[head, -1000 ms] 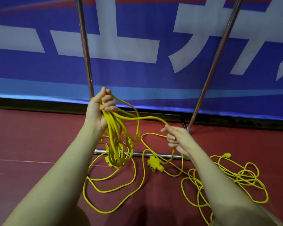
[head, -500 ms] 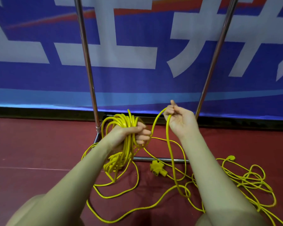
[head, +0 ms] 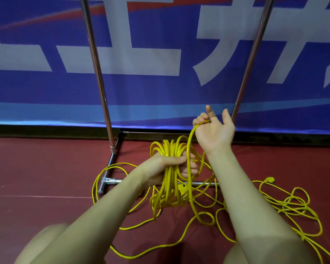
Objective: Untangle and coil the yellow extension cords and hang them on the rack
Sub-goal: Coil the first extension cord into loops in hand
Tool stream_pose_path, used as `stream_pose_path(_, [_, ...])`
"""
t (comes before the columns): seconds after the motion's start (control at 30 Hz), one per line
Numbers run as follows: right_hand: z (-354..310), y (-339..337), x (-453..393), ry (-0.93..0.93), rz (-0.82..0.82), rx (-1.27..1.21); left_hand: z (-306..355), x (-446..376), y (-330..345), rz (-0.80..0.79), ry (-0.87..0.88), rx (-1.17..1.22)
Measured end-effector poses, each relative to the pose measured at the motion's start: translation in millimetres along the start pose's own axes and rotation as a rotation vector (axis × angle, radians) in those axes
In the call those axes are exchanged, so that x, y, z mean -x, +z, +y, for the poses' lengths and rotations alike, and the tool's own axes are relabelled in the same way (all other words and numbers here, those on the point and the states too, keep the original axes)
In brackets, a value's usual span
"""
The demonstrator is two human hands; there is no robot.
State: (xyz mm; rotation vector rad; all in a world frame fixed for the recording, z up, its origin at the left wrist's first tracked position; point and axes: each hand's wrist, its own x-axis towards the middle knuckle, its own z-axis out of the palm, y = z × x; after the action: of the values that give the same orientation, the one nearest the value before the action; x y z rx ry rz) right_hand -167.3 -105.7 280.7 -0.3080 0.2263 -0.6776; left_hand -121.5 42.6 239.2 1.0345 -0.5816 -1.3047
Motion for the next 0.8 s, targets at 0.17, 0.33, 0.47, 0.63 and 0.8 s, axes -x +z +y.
stream_pose_path(0.17, [-11.5,-7.7,0.3,0.096,-0.112,0.197,12.5,-5.9,0.6,0.055,0.103,0.064])
stream_pose_path(0.33, [-5.0,-19.7,6.9,0.112,-0.099,0.729,36.3,-15.1,-11.8,0.220,0.322,0.297])
stream_pose_path(0.47, [2.1,-26.2,19.5,0.309,-0.277,1.101,52.9,-15.9,-20.8,0.351,0.454,0.427])
stream_pose_path(0.63, [16.4,-28.4,31.8,0.322,-0.543,1.354,58.4,-12.5,-32.9,0.410,0.526,0.504])
stream_pose_path(0.8, [1.8,-19.7,22.0,0.119,-0.270,1.077,57.6,-4.3,-38.6,0.376,0.440,0.430])
